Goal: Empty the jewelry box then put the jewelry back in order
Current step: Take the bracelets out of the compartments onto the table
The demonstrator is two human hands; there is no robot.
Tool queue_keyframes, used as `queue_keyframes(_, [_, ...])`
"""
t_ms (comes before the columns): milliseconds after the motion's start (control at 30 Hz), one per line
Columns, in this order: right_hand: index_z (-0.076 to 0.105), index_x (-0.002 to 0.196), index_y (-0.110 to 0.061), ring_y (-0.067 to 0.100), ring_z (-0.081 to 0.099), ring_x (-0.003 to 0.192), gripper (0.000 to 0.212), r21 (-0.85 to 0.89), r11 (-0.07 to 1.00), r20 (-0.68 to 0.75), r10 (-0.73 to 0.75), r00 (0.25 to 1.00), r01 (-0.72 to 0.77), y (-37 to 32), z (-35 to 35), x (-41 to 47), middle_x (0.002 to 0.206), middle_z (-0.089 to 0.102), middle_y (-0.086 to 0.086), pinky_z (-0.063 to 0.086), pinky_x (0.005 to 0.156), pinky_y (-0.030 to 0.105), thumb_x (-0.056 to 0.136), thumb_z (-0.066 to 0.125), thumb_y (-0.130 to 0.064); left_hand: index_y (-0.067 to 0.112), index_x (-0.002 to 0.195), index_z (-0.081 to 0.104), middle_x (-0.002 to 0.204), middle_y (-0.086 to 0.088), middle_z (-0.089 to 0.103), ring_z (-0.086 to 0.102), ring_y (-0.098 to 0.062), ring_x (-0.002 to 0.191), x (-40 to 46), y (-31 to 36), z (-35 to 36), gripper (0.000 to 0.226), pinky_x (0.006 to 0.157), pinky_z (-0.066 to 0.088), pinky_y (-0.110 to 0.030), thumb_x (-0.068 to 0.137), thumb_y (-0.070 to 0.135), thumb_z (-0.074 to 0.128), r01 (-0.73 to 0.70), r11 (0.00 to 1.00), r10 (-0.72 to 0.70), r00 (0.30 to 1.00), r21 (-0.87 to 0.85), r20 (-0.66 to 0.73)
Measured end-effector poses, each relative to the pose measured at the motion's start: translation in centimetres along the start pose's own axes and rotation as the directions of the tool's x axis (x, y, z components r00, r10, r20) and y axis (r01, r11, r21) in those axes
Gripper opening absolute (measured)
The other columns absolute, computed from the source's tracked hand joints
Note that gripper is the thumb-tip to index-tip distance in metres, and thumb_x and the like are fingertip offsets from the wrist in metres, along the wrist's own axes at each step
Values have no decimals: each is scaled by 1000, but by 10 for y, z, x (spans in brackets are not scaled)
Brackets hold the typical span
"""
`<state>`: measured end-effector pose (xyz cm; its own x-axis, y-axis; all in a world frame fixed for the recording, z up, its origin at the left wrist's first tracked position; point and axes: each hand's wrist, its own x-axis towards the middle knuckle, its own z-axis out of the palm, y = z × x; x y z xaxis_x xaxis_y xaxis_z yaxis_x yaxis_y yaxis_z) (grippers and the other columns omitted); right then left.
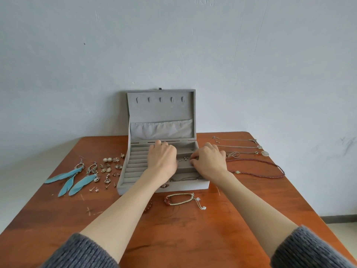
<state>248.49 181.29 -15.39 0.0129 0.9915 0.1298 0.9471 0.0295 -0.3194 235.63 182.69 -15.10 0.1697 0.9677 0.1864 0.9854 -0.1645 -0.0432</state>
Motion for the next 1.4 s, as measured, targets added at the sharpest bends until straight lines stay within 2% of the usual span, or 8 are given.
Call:
queue_keyframes(233, [71, 103, -23, 26, 43, 115, 22, -7, 999, -16, 46, 999, -47, -5, -1, 4, 118, 55, 4, 29, 95, 41, 86, 56, -21, 10, 91, 58, 107, -10, 62, 47, -29, 111, 1, 1, -10, 7, 84, 38, -34, 88, 14, 54, 19, 1000, -20, 997, 20, 78])
queue_keyframes(533, [56, 112, -7, 30, 40, 119, 27, -202, 979, 63, 3, 998, 10, -15, -4, 9, 121, 50, 11, 26, 101, 44, 89, 43, -13, 10, 60, 57, 73, -12, 66, 61, -27, 78, -3, -8, -14, 20, 63, 43, -32, 79, 18, 61, 171, 898, -89, 973, -405, 213])
queue_keyframes(667, [62, 106, -7, 28, 47, 111, 26, 208, 973, 75, 84, 994, -98, -12, -15, 6, 111, 58, 10, 35, 94, 42, 92, 42, -19, 7, 76, 70, 82, -10, 69, 60, -20, 75, -12, -23, -24, 16, 67, 45, -28, 83, 18, 60, 197, 694, -78, 977, -692, 200])
queue_keyframes(800, [63, 90, -1, 14, 57, 74, 13, 781, 621, 136, -66, 988, -66, -16, -41, -14, 82, 65, 6, 47, 62, 12, 89, 53, -8, 16, 89, 66, 80, 8, 59, 51, -4, 70, -32, -35, -46, 10, 62, 38, -17, 88, 21, 57, 205, 537, -151, 978, -818, 146])
queue_keyframes(933, [60, 88, -3, 8, 56, 64, 8, 816, 577, 114, -208, 972, 27, -33, -64, -37, 72, 62, 3, 40, 52, 3, 90, 53, -6, 20, 107, 63, 97, 15, 57, 50, -7, 98, -57, -44, -60, 19, 85, 35, -26, 89, 26, 57, 244, 437, -182, 967, -866, 180])
queue_keyframes(1100, [64, 80, -10, 10, 55, 59, 7, 755, 647, 146, -323, 935, 106, -47, -75, -59, 67, 65, 0, 41, 61, 19, 86, 61, -9, 31, 127, 44, 120, 18, 59, 52, 2, 109, -92, -49, -74, 43, 90, 36, -23, 89, 20, 60, 199, 177, 42, 977, -964, 209])
queue_keyframes(1233, [65, 80, -8, 1, 54, 52, 5, 803, 586, 145, -373, 916, 111, -52, -82, -75, 64, 63, -2, 37, 52, 7, 84, 63, -5, 22, 117, 56, 106, 7, 70, 62, -5, 102, -108, -42, -77, 33, 78, 42, -21, 85, 22, 65, 164, 202, 189, 961, -966, 203])
queue_keyframes(1400, [65, 73, -12, 7, 51, 60, 14, 907, 422, 141, -337, 931, 15, -53, -83, -86, 65, 61, -1, 37, 58, 19, 82, 63, -2, 13, 92, 65, 73, 5, 69, 62, -5, 75, -129, -45, -75, 7, 71, 45, -23, 85, 15, 65, 151, 293, 126, 973, -944, 195])
